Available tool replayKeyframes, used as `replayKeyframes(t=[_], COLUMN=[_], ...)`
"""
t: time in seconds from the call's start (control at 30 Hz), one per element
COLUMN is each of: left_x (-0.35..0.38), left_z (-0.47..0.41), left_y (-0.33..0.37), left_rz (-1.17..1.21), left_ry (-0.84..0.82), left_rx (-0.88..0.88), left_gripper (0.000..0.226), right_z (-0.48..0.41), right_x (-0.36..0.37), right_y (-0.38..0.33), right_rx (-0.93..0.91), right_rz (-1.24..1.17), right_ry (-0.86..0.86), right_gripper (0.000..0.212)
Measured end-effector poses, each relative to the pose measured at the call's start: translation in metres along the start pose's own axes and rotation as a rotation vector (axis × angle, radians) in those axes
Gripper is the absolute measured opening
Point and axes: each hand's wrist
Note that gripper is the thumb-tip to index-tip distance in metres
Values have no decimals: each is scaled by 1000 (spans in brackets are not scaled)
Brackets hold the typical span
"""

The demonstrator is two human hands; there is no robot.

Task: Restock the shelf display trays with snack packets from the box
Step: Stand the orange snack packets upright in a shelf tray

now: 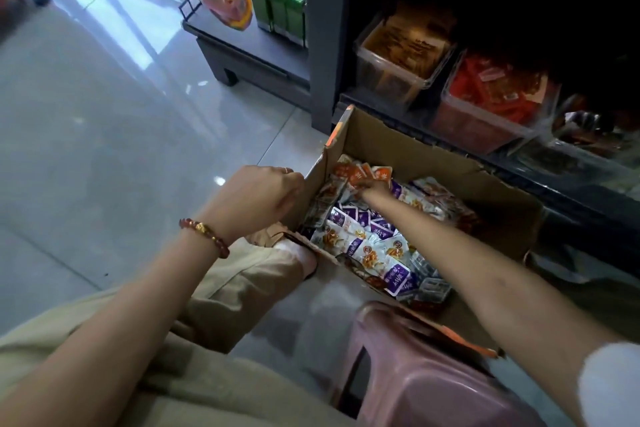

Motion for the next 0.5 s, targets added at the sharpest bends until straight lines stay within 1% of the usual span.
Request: replayKeyframes(t=[0.07, 0.13, 0.2, 0.3, 0.33, 0.4, 0.47, 0.5], left_x=[0, 3, 6, 11, 12, 13, 12, 12], left_z=[1, 4, 8, 14, 15, 15, 14, 13], left_y=[-2, -3, -4, -4, -4, -3, 1, 4], left_rz=[4, -4, -8, -3, -1, 33, 122, 183], left_ry=[-1, 5, 7, -10, -14, -23, -32, -44], left_rx=[1, -4, -5, 7, 8, -3, -41, -77], left_gripper=[48, 45, 42, 37, 35, 34, 31, 26], right_z=[-3, -3, -4, 5, 11, 28, 47, 57], right_x=[8, 7, 1, -11, -16, -30, -46, -55], right_y=[-5, -7, -5, -7, -10, -16, -20, -23], right_rx=[64, 98, 67, -1, -35, -160, -322, -403], right_rz=[-106, -153, -166, -146, -144, -95, 36, 80], right_ry=[71, 120, 138, 116, 98, 58, 40, 19], right_gripper=[42, 43, 38, 28, 27, 30, 35, 36])
Point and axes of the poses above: each hand's wrist, its own z-axis away from the middle knuckle, its own x-axis out of the palm, y = z × x, and after that the axes turned 13 degrees about -z, right-handed
